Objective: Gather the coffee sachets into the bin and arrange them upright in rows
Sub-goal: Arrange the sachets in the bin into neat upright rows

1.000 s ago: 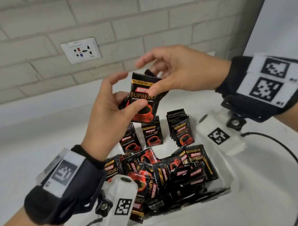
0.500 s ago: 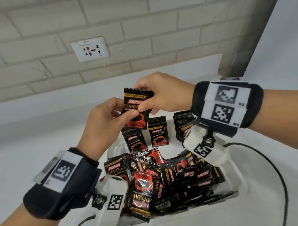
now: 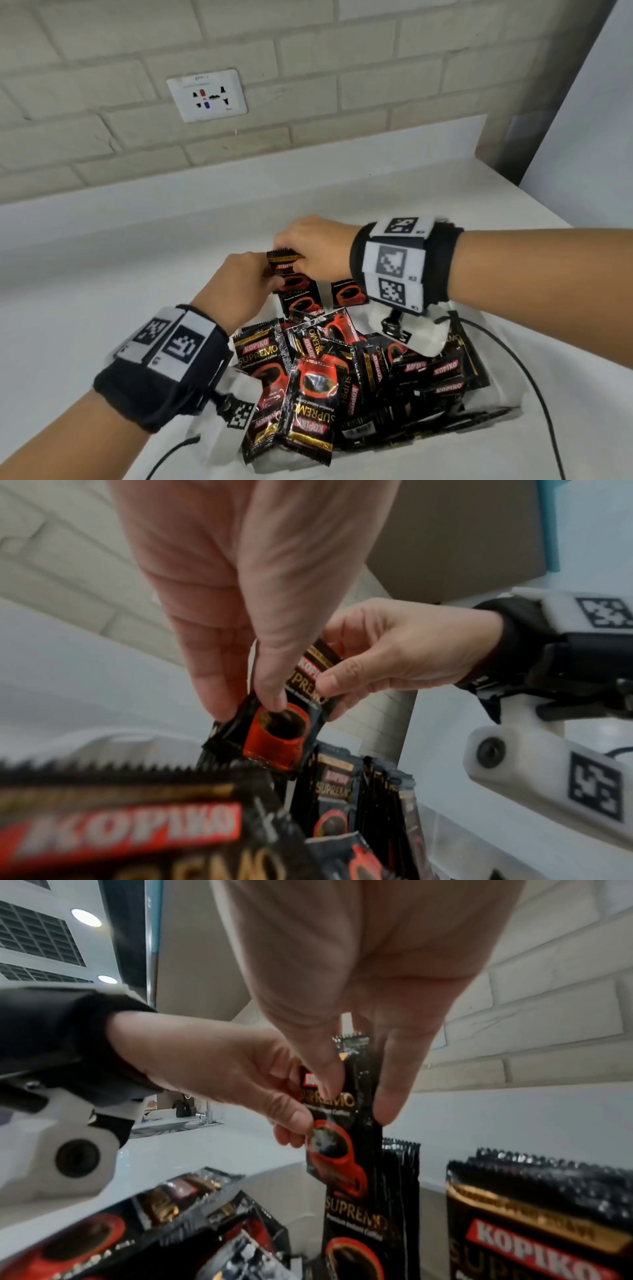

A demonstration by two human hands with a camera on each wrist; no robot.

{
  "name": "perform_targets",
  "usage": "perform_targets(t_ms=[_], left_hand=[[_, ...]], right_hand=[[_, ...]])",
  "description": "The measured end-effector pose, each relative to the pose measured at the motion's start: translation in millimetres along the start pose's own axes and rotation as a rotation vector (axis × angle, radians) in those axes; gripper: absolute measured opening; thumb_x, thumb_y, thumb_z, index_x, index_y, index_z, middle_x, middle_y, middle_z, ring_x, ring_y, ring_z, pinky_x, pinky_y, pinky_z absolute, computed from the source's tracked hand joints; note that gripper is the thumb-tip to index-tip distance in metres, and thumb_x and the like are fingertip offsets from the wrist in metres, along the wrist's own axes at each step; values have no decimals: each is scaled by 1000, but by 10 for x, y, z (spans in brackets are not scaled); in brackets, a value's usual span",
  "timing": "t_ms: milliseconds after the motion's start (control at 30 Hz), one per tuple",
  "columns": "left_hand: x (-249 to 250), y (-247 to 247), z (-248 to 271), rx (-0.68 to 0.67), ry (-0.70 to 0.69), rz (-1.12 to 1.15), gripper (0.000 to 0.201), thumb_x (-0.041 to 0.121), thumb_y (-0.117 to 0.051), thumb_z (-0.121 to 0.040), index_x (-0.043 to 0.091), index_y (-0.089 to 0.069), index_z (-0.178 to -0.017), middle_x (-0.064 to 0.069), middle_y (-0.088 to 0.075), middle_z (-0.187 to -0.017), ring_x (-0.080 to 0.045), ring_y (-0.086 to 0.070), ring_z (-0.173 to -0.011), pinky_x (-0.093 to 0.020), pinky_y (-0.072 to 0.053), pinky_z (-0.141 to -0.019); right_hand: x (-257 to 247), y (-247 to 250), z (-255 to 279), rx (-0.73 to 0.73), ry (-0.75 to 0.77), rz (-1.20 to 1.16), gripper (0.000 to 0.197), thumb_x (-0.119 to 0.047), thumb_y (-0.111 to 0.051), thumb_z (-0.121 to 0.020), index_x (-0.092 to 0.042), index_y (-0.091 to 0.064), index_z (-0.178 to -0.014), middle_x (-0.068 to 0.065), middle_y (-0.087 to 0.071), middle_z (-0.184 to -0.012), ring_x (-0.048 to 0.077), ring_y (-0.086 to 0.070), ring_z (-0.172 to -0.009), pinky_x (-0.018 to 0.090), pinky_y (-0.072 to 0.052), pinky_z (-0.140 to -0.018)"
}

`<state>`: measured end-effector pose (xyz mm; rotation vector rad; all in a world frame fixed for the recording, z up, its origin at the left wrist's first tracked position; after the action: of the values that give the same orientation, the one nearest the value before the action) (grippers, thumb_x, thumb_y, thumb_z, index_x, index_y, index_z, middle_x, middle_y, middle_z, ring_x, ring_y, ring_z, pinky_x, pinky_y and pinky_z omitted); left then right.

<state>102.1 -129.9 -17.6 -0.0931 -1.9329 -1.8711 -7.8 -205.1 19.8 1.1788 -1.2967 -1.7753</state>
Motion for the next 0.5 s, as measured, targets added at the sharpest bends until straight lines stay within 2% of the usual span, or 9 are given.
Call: perform_targets(t_ms=[67, 133, 200, 267, 400, 500], left_hand=[[-34, -53, -19, -47, 43, -3, 15, 18, -59, -90, 5, -63, -94, 5, -53, -67, -8, -47, -61, -15, -32, -52], [-45, -95, -35, -63, 67, 15, 17, 19, -63, -87, 8, -63, -101, 4, -56, -73, -11, -51, -70, -17, -34, -60], [-39, -115, -47, -74, 80, 36, 26, 17, -67, -84, 12, -63, -109, 0, -61, -82, -15, -56, -78, -22, -39, -71], [-35, -128, -69, -97, 93, 20, 30, 17, -70, -81, 13, -62, -111, -4, -66, -88, -19, -61, -83, -26, -45, -76], [-19, -148, -109, -153, 113, -65, 32, 21, -71, -81, 12, -59, -110, -1, -62, -85, -21, -64, -85, -28, -48, -78], [-35, -136, -120, -178, 103, -131, 37, 27, -70, -81, 14, -56, -113, -3, -65, -103, -20, -62, -93, -25, -44, -77]], right_hand=[[-3, -67, -36, -9, -5, 24, 22, -1, -48, -90, -7, -59, -108, 4, -53, -95, 21, -55, -95, 33, -47, -82], [-1, -127, -68, -7, -7, 82, 22, -1, -50, -90, -10, -59, -107, 4, -54, -96, 22, -57, -92, 32, -47, -71], [18, -178, -104, 14, -29, 173, 22, -4, -51, -89, -16, -60, -105, 3, -57, -97, 22, -59, -88, 27, -39, -55], [33, -202, -135, 20, -45, 223, 22, -3, -50, -88, -17, -61, -102, 3, -60, -97, 21, -58, -82, 23, -30, -48], [26, -211, -163, -19, -42, 224, 23, -1, -48, -88, -14, -61, -101, 5, -61, -96, 21, -54, -76, 23, -31, -49], [-2, -242, -174, -50, -15, 254, 23, -4, -48, -90, -13, -61, -107, 5, -61, -100, 22, -60, -84, 27, -36, -57]])
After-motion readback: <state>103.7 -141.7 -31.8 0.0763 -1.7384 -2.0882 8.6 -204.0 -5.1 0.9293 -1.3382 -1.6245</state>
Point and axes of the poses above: each hand's wrist, its own z-axis away from the middle knuckle, its own y-axis out of the back of the hand, x = y × z, the point moved 1 cm from there along -z, towards the middle knuckle
